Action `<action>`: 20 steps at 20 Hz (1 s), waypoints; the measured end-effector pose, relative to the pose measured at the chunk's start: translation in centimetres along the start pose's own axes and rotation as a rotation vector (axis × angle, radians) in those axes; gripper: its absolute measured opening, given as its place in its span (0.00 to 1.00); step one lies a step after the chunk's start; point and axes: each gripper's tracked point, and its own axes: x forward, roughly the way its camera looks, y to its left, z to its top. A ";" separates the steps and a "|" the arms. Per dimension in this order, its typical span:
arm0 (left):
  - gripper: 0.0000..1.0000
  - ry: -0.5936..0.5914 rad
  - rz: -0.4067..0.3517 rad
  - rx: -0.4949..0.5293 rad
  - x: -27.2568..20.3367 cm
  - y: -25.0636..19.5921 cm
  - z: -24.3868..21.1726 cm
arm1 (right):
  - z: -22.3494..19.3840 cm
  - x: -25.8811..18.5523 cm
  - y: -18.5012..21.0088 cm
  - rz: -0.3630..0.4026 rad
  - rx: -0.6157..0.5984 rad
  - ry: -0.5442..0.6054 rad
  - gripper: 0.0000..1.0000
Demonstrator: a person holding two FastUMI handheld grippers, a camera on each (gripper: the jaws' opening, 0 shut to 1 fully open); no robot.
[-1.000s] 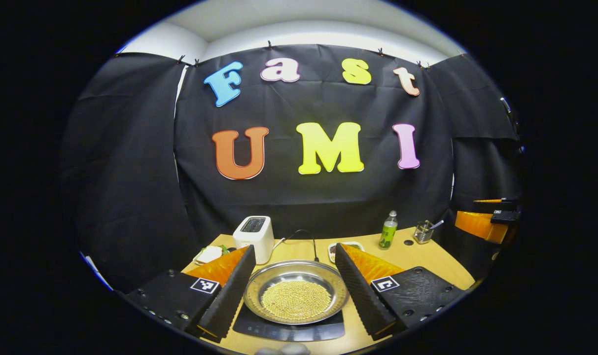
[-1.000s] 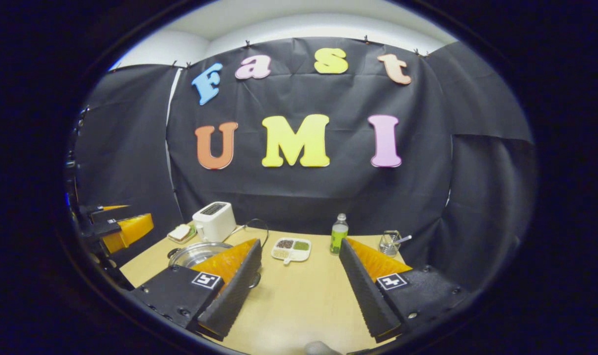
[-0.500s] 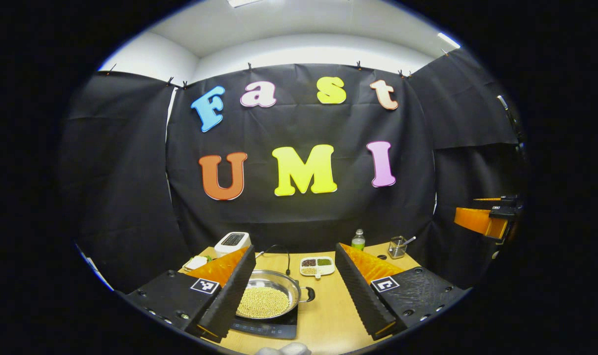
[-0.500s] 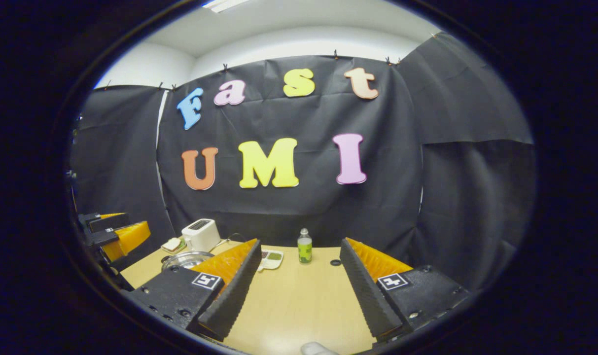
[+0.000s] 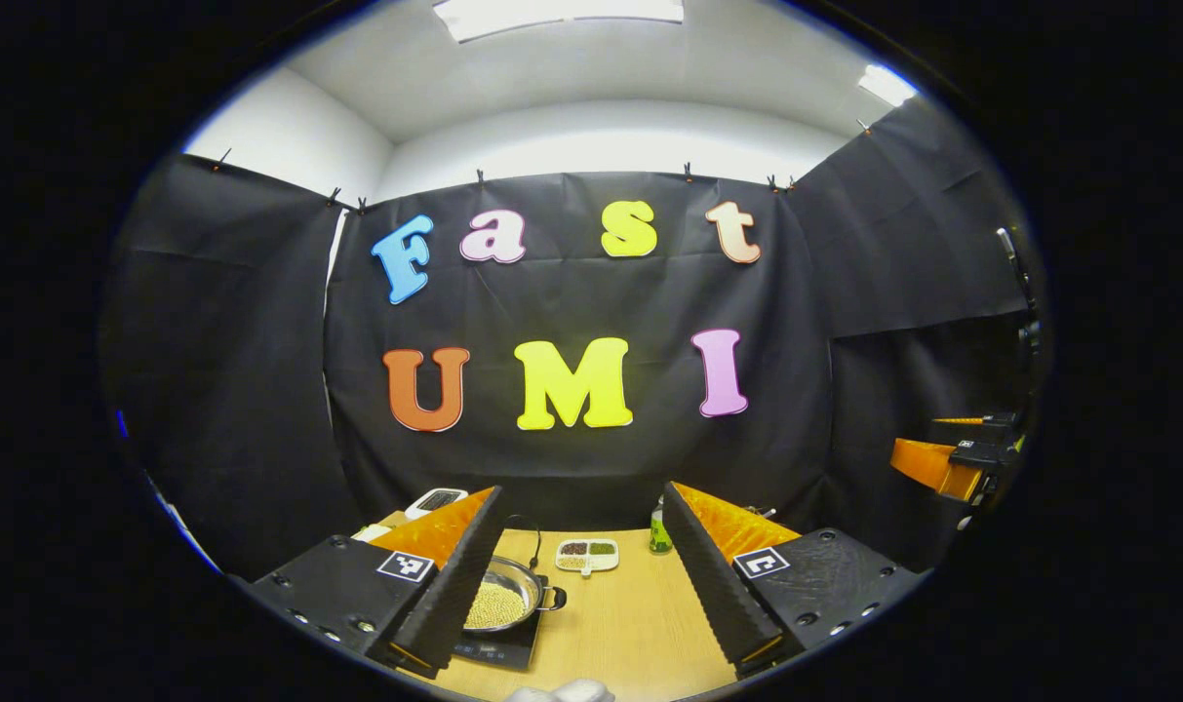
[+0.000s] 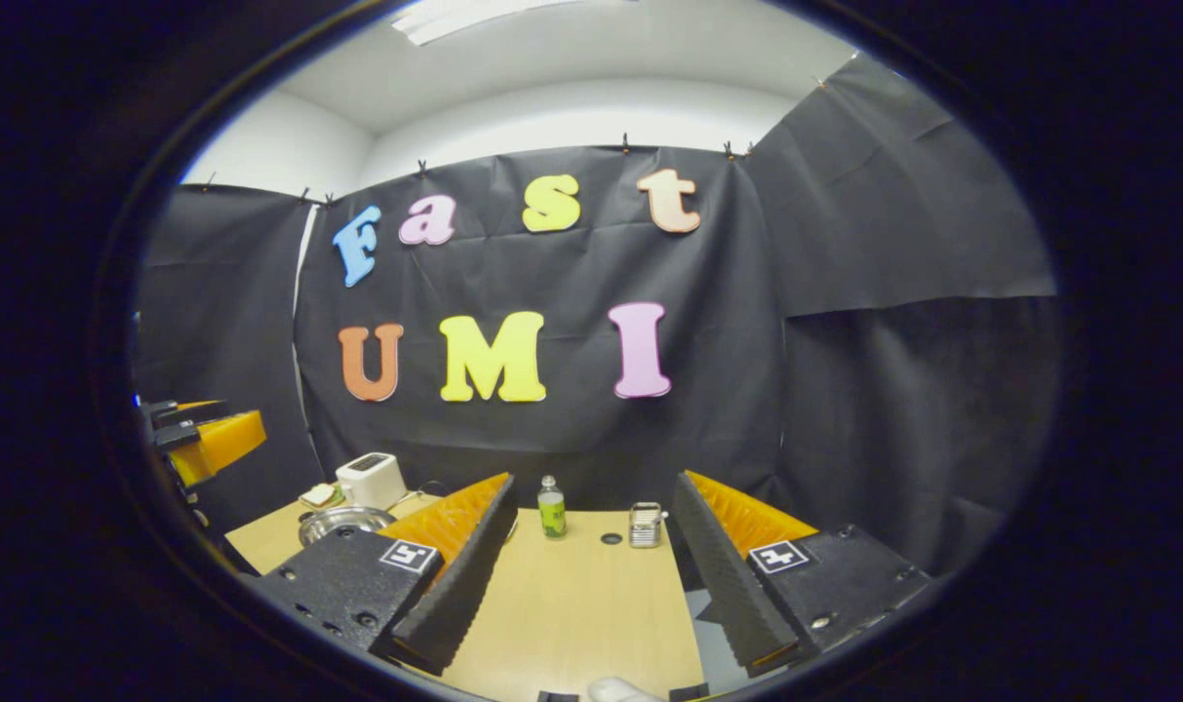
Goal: First push the handle of the pot to place it horizontally, then grasp the pot with both hands and set it on the induction cooktop.
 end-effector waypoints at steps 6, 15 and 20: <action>0.96 -0.016 0.019 0.013 -0.7 -0.3 0.4 | 0.4 -0.3 -0.2 0.028 0.028 -0.007 1.00; 0.95 -0.008 0.040 0.014 -0.4 0.9 0.2 | 0.4 -0.2 0.4 0.034 0.037 0.008 1.00; 0.96 -0.006 0.030 0.010 -0.3 1.1 0.4 | 0.4 -0.3 0.4 0.026 0.042 0.011 1.00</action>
